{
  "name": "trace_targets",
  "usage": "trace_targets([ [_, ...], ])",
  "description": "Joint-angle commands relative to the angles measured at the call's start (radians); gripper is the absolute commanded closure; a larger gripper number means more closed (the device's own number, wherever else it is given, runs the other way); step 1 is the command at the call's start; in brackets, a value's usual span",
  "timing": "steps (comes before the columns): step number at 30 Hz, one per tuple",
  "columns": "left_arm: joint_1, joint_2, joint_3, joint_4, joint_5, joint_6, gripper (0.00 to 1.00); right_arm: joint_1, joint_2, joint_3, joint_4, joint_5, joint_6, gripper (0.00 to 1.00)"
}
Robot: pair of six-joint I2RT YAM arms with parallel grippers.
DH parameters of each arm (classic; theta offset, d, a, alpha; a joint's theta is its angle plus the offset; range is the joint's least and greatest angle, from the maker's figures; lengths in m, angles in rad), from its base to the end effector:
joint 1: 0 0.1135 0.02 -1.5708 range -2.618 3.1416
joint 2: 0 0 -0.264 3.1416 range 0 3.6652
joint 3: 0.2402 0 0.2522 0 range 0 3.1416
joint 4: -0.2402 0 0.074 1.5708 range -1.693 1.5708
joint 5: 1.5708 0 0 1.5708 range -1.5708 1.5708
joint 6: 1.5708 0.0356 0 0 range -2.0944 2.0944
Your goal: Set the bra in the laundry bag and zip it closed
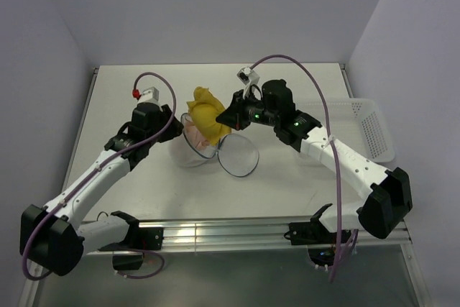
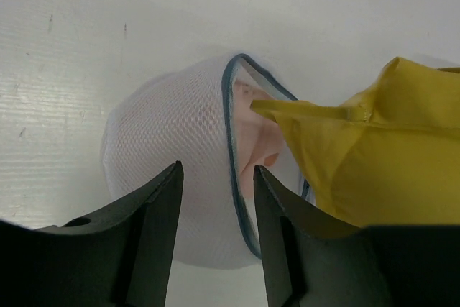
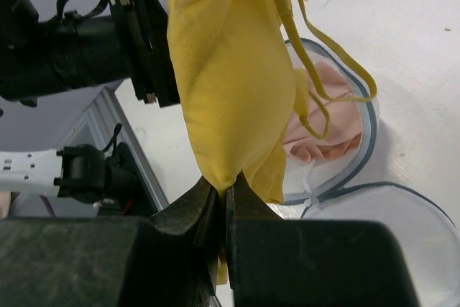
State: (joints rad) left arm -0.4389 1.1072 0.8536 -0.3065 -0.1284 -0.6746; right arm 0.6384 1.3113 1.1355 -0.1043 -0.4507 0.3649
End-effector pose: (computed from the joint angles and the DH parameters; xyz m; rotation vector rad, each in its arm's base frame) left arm 0.2253 -0.1007 0.2882 -0.3316 2.1449 -0.5158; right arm 0.2364 0.1947 0.3556 -0.5975 1.8806 1.0948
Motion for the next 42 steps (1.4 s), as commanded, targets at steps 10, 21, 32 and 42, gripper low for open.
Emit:
trace_targets([
  [10, 0.008, 0.154, -0.002, 0.198, 0.049, -0.039, 0.77, -0.019, 0.025, -0.111, 0.285, -0.046, 0.160, 1.00],
  [21, 0.008, 0.085, -0.041, 0.193, 0.073, -0.054, 1.00, -0.029, 0.132, -0.154, 0.394, -0.057, 0.190, 1.00],
  [32, 0.008, 0.022, -0.083, 0.188, 0.144, -0.059, 0.41, -0.045, 0.088, -0.161, 0.377, 0.018, 0.178, 1.00],
  [42, 0.008, 0.008, -0.100, 0.182, 0.139, -0.060, 0.81, -0.045, 0.071, -0.183, 0.376, 0.004, 0.192, 1.00],
])
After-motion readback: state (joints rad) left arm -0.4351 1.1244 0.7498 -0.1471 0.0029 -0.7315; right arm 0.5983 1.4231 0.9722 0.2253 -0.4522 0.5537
